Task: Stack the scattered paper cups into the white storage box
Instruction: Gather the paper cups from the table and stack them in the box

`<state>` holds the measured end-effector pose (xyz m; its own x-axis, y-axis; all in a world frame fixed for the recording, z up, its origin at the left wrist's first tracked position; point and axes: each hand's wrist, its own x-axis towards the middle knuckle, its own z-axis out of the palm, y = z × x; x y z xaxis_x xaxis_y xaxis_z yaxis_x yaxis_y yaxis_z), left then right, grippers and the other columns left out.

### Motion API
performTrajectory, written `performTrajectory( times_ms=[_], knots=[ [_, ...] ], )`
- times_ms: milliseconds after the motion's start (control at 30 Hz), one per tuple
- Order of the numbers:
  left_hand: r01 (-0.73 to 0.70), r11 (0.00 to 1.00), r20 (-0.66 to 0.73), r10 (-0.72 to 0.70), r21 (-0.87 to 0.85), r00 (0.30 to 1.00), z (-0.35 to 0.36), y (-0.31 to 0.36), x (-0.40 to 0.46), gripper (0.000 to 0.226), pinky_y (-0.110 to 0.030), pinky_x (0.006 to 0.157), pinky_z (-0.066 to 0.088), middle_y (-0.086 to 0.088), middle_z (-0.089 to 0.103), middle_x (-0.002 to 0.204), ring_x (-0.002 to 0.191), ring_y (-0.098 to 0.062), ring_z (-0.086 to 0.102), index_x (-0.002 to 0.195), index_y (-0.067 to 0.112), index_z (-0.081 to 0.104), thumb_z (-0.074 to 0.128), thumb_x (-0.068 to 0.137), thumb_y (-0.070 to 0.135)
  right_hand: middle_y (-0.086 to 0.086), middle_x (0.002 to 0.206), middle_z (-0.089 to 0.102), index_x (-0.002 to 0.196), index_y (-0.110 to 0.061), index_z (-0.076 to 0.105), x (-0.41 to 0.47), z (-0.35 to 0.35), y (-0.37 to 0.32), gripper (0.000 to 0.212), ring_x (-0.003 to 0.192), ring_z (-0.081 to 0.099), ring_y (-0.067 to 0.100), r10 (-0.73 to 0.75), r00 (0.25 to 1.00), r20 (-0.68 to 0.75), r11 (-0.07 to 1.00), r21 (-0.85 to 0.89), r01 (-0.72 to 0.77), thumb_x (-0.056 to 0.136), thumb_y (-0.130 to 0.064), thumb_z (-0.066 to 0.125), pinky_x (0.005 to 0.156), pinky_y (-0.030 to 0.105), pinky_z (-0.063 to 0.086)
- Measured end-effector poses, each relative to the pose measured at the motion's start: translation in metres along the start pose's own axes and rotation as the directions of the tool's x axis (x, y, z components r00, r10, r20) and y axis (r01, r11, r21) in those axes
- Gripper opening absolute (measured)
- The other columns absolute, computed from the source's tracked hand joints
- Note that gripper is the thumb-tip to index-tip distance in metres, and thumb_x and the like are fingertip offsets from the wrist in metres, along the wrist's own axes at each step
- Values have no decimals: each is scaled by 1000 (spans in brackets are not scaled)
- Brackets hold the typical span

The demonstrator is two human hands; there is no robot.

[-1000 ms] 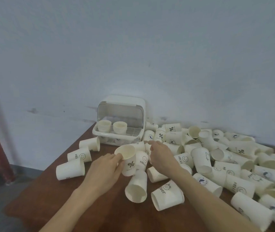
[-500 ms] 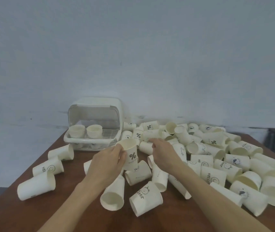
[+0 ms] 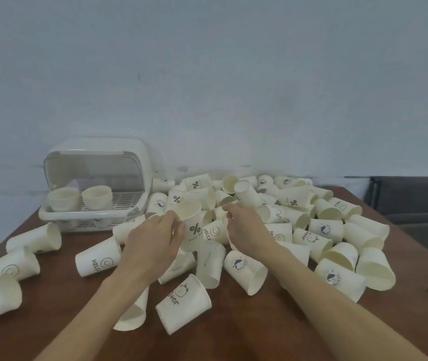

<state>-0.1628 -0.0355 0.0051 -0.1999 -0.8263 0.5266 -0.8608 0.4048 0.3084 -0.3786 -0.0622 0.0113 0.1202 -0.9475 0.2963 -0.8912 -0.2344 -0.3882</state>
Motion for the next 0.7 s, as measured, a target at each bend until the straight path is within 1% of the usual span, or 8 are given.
performTrajectory(
  times_ms=[100,233,333,367,433,500,567,700],
  knots=[
    [1,1000,-27,-1,-18,1000,9,13,6,21,-37,63,49,7,59,76,71,-16,56,88,24,52,41,97,39,6,119,57,131,-11,51,5,-6,16,45,107,53,24,-12,1000,-18,1000,-15,12,88,1,43,90,33,43],
    [-12,1000,-45,11,-15,999,23,32,15,19,-33,57,40,7,57,73,68,-17,54,86,22,52,45,97,36,8,109,57,126,-10,53,12,-17,33,40,99,55,29,-11,1000,-25,999,-31,10,89,0,43,85,39,45],
    [-20,1000,-49,19,-10,999,34,47,18,19,-31,56,35,5,58,72,65,-19,54,85,20,52,48,96,35,7,110,56,130,-12,52,11,-26,45,41,102,53,25,-26,999,-23,999,-47,25,92,-3,42,83,31,39],
    [-20,1000,-47,20,-10,999,37,52,18,19,-31,56,35,4,58,72,65,-20,54,85,19,53,48,96,34,6,113,56,132,-12,51,9,-29,49,41,104,52,25,-24,1000,-18,999,-49,23,93,-4,41,83,29,37],
    [-20,1000,-47,19,-15,999,43,61,21,19,-32,56,36,3,58,71,65,-21,55,85,19,52,48,96,34,6,117,55,132,-11,50,6,-35,58,41,107,52,25,-8,1000,-14,999,-49,7,93,-4,41,86,31,41],
    [-20,1000,-53,19,-24,998,48,70,23,20,-33,55,39,5,57,70,64,-20,55,84,20,51,47,97,34,7,116,56,131,-9,51,2,-41,68,41,107,53,26,3,1000,-8,998,-59,-4,91,-3,41,88,35,43],
    [-33,999,-52,31,-27,998,51,80,27,22,-35,56,44,6,57,70,64,-19,55,83,21,50,43,97,36,7,118,56,133,-10,49,-2,-46,79,44,108,53,26,20,1000,-4,998,-63,-20,90,-3,41,91,36,43],
    [-58,998,-51,57,-6,997,54,101,36,20,-39,58,49,4,57,70,65,-21,56,85,20,50,44,97,35,6,120,56,134,-11,49,-8,-60,105,46,110,52,25,62,998,-31,997,-53,-63,90,-1,41,91,35,42]
  ],
)
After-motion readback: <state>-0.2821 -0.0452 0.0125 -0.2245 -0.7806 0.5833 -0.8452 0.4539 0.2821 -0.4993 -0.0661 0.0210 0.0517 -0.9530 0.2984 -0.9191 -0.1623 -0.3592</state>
